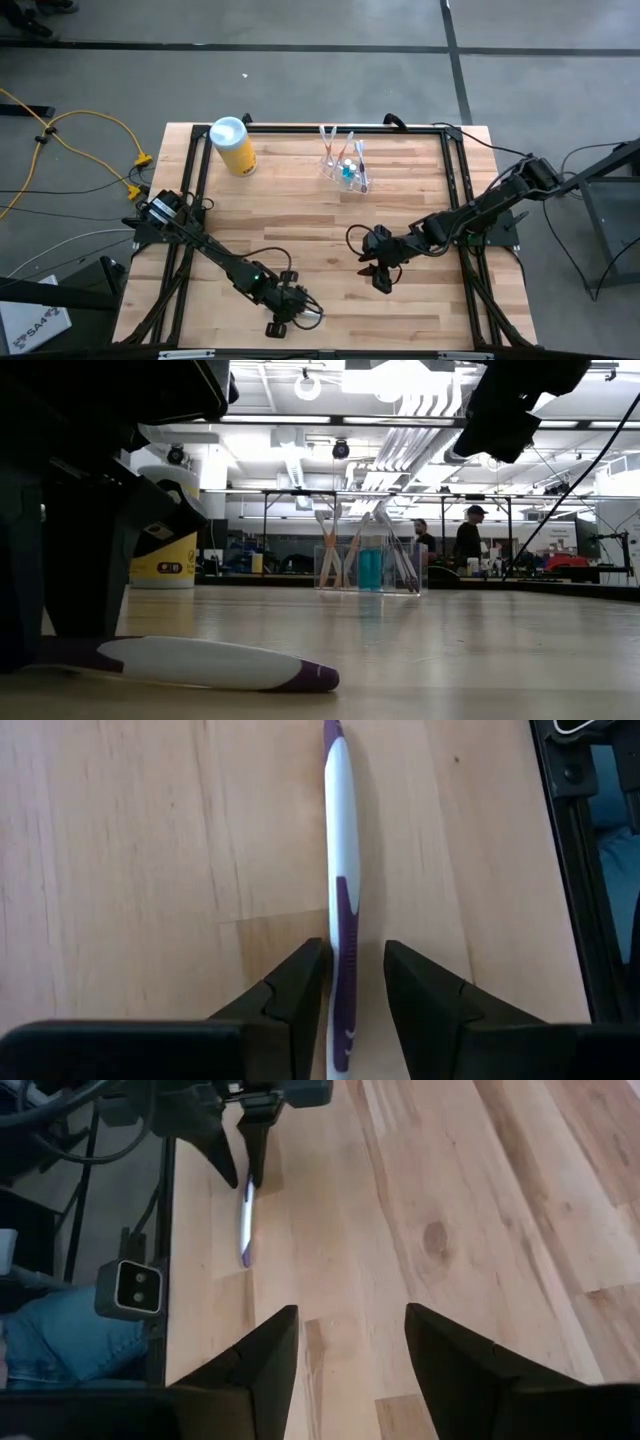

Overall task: Pick & Place toothbrushing station
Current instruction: Put the purple toothbrush into the transparent organizer

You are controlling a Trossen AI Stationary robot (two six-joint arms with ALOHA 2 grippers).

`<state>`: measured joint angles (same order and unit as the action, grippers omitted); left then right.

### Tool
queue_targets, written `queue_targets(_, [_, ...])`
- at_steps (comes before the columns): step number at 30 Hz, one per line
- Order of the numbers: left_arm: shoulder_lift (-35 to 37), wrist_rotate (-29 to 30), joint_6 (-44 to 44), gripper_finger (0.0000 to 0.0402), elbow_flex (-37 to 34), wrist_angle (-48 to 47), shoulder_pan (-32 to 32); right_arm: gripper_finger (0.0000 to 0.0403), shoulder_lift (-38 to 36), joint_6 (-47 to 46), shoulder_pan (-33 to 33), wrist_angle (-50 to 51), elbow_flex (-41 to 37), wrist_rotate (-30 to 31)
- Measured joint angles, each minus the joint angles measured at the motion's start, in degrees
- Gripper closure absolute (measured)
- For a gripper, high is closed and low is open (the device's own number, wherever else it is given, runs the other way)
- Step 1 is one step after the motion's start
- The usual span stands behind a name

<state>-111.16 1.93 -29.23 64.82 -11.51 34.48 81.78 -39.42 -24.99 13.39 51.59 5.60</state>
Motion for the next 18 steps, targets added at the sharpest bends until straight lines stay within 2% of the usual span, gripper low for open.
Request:
queue_targets(8, [-3.0, -1.1, -0.1, 0.0291, 0.0, -1.7, -0.1, 0.0226, 0.0, 0.0, -1.0, -0.3, 0.0, 0.1])
queue_targets(13, [-3.1, 0.8, -0.2, 0.0293, 0.0, -3.1, 0.0, 0.0226, 0.0, 0.0, -1.0, -0.4, 0.0, 0.1])
queue_targets(18, [-3.1, 4.1, -1.0, 0.0318, 0.0, -4.3, 0.0, 0.0226, 0.0, -0.2, -1.0, -0.4, 0.0, 0.0])
